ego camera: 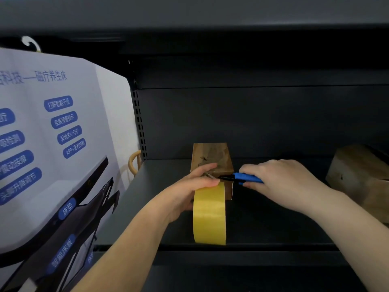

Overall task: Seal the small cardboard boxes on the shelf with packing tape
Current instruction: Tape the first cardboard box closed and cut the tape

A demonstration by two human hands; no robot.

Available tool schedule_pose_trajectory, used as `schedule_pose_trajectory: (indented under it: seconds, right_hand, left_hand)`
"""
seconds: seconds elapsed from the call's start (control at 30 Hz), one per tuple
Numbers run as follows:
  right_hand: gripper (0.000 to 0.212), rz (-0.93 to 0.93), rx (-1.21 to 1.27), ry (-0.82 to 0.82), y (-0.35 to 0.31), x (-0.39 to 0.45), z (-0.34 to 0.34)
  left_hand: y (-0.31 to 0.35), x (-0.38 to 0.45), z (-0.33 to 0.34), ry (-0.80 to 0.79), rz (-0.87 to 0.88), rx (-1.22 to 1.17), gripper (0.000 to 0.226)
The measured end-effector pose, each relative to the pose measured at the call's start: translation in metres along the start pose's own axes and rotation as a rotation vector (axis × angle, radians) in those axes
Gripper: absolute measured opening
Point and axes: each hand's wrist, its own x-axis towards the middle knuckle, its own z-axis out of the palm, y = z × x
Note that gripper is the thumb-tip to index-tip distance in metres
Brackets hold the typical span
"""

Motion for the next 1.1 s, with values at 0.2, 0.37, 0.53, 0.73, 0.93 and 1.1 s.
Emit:
schedule_pose_trajectory:
  seconds: [0.2, 0.37, 0.53, 0.73, 0.93, 1.1]
  right_hand:
    - [0.017, 0.01, -0.052, -0.026, 0.002, 0.004, 0.004]
    - [0.021, 0.007, -0.165, -0.229, 0.013, 0.001, 0.003]
    - [0.016, 0.224, 0.443, -0.256, 0.04, -0.019, 0.022]
    - [0.032, 0.352, 0.244, -0.368, 0.044, -0.005, 0.054]
    - [0.071, 0.056, 0.443, 0.203, 0.007, 0.043, 0.024]
    - [0.052, -0.009, 0.422, 0.123, -0.018, 0.075, 0.05]
  left_hand:
    - [0.001, 0.0, 0.001, 0.012, -0.014, 0.015, 0.068]
    - [0.002, -0.001, 0.001, 0.013, -0.025, 0.019, 0.071]
    - [0.003, -0.002, 0.002, 0.017, -0.018, 0.026, 0.073]
    - [0.004, -0.004, 0.002, 0.008, -0.015, 0.018, 0.074]
    - [0.001, -0.003, 0.001, -0.008, 0.003, 0.022, 0.077]
    - [-0.002, -0.001, -0.001, 0.029, 0.029, -0.003, 0.076]
